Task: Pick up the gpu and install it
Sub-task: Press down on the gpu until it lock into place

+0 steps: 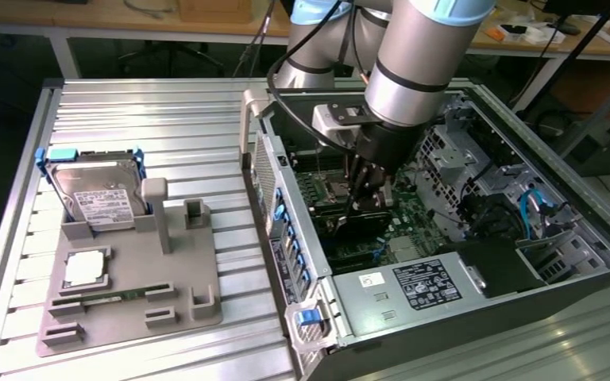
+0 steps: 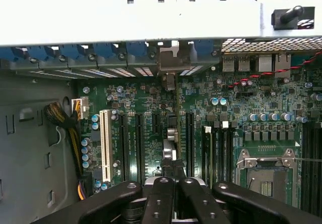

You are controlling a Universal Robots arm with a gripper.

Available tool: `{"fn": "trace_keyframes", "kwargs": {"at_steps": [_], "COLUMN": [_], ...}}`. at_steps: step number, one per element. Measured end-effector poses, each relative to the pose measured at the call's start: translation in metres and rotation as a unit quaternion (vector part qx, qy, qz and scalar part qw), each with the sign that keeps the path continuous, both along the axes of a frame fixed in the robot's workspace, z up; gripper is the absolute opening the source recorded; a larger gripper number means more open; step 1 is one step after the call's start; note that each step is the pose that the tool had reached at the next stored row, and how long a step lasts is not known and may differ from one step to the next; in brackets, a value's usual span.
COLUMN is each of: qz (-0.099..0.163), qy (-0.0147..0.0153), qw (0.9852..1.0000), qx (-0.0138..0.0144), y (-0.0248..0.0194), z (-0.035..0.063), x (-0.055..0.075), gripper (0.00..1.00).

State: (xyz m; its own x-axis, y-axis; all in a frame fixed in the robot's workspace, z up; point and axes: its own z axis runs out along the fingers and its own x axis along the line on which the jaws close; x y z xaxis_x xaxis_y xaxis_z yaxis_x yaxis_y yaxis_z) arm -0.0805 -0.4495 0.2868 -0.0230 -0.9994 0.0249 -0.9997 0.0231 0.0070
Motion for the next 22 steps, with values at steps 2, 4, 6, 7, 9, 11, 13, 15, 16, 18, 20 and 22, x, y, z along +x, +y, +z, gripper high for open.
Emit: {"fn": "trace_keyframes", "kwargs": {"at_steps": [2, 4, 6, 7, 9, 11, 13, 15, 16, 18, 20, 22], "qz": [0.0, 0.0, 0.0, 0.0, 0.0, 0.0, 0.0, 0.0, 0.0, 0.0, 0.0, 0.0], "qy": [0.0, 0.0, 0.0, 0.0, 0.0, 0.0004, 0.0008, 0.001, 0.0011, 0.0012, 0.0012, 0.0011], "qw": [1.0, 1.0, 1.0, 1.0, 1.0, 1.0, 1.0, 1.0, 1.0, 1.0, 1.0, 1.0], "qx": [-0.0001, 0.0, 0.0, 0.0, 0.0, 0.0001, 0.0002, 0.0003, 0.0002, 0.0001, 0.0001, 0.0006], "y": [0.0, 0.0002, 0.002, 0.0039, 0.0064, 0.0066, 0.0067, 0.0068, 0.007, 0.007, 0.0069, 0.007], "z": [0.0001, 0.0, 0.0, -0.0001, -0.0003, -0.0004, -0.0007, -0.0015, -0.0018, -0.0017, -0.002, -0.0034], "x": [-0.001, -0.003, -0.008, -0.012, -0.015, -0.018, -0.021, -0.024, -0.025, -0.025, -0.025, -0.025], "gripper": [0.11, 0.11, 0.11, 0.11, 0.11, 0.11, 0.11, 0.11, 0.11, 0.11, 0.11, 0.11]}}
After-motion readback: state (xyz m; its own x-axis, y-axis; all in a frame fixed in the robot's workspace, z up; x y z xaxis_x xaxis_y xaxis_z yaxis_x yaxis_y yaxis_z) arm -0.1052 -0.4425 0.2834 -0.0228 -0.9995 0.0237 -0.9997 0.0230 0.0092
